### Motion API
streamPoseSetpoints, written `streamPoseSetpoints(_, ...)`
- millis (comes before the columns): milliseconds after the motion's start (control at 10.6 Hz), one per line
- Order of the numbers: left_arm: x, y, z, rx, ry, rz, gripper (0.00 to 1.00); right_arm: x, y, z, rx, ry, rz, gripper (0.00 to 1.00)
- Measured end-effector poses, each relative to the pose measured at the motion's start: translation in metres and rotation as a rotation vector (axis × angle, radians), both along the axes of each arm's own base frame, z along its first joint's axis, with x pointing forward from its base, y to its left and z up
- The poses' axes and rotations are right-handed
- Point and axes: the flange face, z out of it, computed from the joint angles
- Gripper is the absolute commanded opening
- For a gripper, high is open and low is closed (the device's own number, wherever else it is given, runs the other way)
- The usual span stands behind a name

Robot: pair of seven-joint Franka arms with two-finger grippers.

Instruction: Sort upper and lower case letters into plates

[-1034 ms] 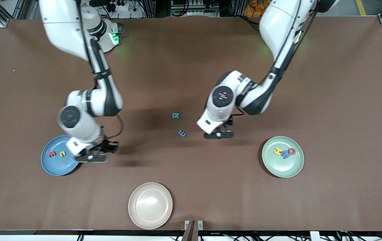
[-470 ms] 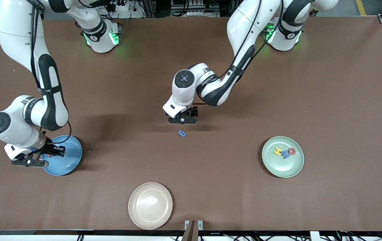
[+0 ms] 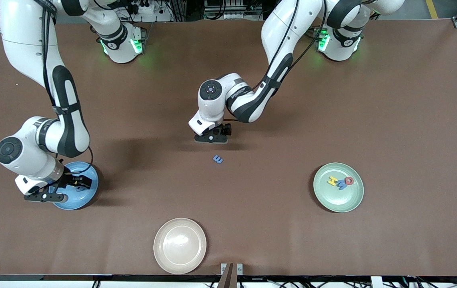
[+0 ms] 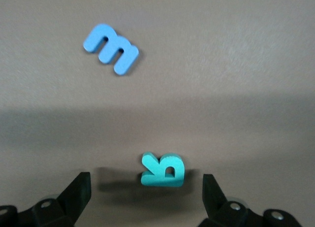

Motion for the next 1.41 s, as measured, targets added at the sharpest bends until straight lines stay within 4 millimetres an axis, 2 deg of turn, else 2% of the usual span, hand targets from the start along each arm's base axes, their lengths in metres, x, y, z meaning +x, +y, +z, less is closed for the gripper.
streamPoseSetpoints(188,-0.004,-0.002,-0.005,0.009,-0.002,-0.007,0.74,0.005,0.023,-0.003,0.017,-0.002,0.034,1.0)
streamPoseSetpoints(658,0.0,-0.002,-0.003,0.008,-0.008,0.014,0.72,0.002,0.085,-0.015,0.049,0.017,0.12,1.0)
streamPoseSetpoints(752,0.002,-0.001,-0.003,0.007,-0.01,0.023,0.67,0.001,0.1,-0.016,0.049,0.02,0.142,1.0)
streamPoseSetpoints(940,0.004,-0.002,-0.003,0.008,-0.018,0.024,0.36,-0.001,0.12,-0.017,0.048,0.023,0.172,1.0)
streamPoseSetpoints(1129,0.006,-0.005,0.003,0.001,-0.025,0.025,0.1,-0.002,0.127,-0.017,0.048,0.023,0.181,1.0)
streamPoseSetpoints(1223,0.006,-0.005,0.003,0.002,-0.026,0.025,0.0,-0.002,0.126,-0.017,0.047,0.022,0.179,1.0)
streamPoseSetpoints(1411,0.007,-0.005,0.003,0.002,-0.027,0.025,0.0,-0.002,0.124,-0.017,0.047,0.022,0.177,1.0)
